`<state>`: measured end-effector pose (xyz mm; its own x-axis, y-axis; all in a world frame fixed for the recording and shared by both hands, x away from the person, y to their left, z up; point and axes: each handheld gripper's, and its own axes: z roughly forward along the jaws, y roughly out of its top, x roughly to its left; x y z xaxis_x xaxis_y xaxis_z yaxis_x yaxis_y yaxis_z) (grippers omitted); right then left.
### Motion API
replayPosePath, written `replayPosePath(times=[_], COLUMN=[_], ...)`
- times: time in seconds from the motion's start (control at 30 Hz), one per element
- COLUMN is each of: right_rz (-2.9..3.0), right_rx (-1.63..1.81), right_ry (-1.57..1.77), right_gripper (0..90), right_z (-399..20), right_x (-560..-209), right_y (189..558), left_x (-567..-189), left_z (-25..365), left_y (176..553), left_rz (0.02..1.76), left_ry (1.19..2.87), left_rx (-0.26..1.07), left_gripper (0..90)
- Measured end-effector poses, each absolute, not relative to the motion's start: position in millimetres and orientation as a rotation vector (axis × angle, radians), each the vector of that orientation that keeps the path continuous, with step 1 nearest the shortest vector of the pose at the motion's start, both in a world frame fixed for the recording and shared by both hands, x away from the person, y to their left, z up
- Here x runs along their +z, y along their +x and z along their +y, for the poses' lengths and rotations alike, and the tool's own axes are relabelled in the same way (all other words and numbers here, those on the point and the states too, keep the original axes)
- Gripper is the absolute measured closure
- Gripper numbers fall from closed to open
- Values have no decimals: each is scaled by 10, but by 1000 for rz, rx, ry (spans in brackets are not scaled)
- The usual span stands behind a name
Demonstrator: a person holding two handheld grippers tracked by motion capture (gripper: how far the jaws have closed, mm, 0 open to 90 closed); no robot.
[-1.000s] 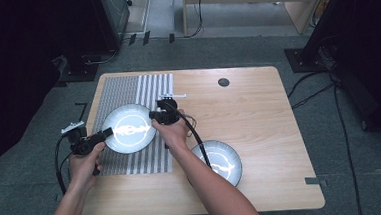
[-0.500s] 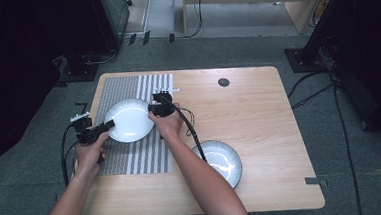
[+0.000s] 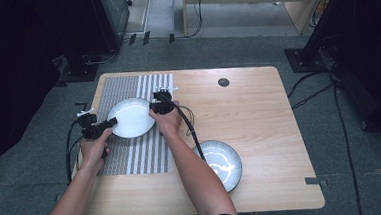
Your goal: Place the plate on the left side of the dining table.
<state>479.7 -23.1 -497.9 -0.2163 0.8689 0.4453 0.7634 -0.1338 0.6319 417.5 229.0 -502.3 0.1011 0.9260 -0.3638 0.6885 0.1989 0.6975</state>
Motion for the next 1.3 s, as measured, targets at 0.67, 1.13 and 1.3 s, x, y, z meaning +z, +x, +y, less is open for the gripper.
replayPosePath(times=[0.67, 1.13, 1.3], right_rz=[1921, 1955, 2022], right_rx=[1339, 1360, 1327], right_ry=[1889, 1868, 1749], right_gripper=[798, 570, 512], right_z=[-184, -313, -350], right_x=[-5046, -4867, -4799], right_y=[4928, 4963, 4909], left_x=[-5110, -5047, -4968], left_z=[2334, 2359, 2324], left_y=[4265, 4203, 4151], left_rz=[1686, 1652, 1645], left_ry=[1530, 1595, 1618], left_rx=[306, 316, 339], left_gripper=[708, 602, 481])
